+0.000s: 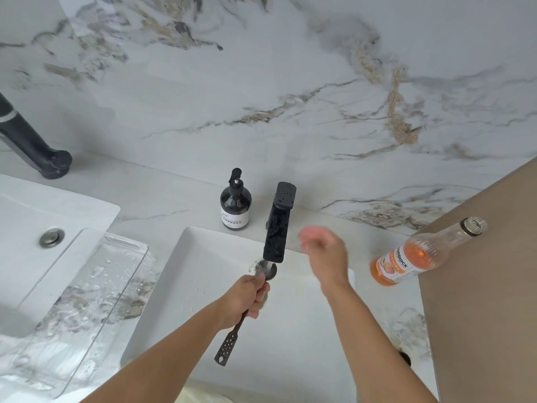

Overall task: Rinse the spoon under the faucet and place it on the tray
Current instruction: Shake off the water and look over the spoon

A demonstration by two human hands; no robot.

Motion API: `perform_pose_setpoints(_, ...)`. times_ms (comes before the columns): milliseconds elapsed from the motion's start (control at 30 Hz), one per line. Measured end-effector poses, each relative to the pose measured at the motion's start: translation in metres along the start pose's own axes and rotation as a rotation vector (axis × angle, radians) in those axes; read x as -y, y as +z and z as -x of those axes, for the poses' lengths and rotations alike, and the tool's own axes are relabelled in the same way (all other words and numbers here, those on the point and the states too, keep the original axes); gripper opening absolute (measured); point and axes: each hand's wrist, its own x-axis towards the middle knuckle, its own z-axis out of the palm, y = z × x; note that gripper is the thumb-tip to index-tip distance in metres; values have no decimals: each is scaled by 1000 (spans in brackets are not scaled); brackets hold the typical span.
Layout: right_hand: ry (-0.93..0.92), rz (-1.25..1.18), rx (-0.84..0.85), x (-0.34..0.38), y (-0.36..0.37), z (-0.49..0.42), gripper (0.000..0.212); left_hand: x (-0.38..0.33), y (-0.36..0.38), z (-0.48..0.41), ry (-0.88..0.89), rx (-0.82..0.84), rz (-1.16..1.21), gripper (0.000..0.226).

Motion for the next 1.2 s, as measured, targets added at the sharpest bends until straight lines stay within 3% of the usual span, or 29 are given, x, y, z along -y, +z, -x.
perform_pose_setpoints(67, -321, 156, -94, 28, -8, 3, 43, 4, 0, 4, -27, 0, 21, 35)
perform_pose_setpoints(133, -622, 295, 14, 48, -3, 4, 49, 7, -1, 7, -31, 2, 38, 32)
perform_pose_setpoints(233, -728, 534, 121, 49, 9, 10, 53, 7, 1, 12, -12, 16, 77, 31)
perform_pose_setpoints(333, -670, 574, 261, 29, 5, 19, 62, 4, 6, 24, 5, 2, 124, 32)
perform_pose_setpoints(400, -586, 443, 234, 15, 4, 34, 64, 3, 8, 38, 9, -22, 126, 31)
perform_pose_setpoints(433, -468, 298, 154, 5, 5, 42, 61, 3, 10, 47, 13, -29, 116, 31)
perform_pose_setpoints(500, -6, -142, 129, -13, 8, 61, 48, 3, 14, 63, 29, -21, 90, 31)
perform_pose_setpoints(567, 378, -607, 398, -21, 12, 80, 31, 0, 21, 77, 57, 20, 68, 30)
perform_pose_setpoints(633, 527, -864, 521, -17, 9, 90, 45, -4, 30, 89, 93, 71, 38, 30)
perform_pose_setpoints(700, 525, -1002, 522, -3, 5, 86, 44, -10, 38, 97, 159, 111, 24, 32)
perform_pose_setpoints(1000, 139, -1065, 648, 106, -42, 68, 33, -24, 58, 115, 313, 98, -219, 69)
perform_pose_setpoints(1100, 75, -1138, 638, 109, -44, 77, 41, -36, 65, 115, 375, 66, -208, 73)
perform_pose_setpoints(1200, 93, -1043, 711, 107, -47, 85, 56, -36, 70, 115, 396, 42, -229, 74)
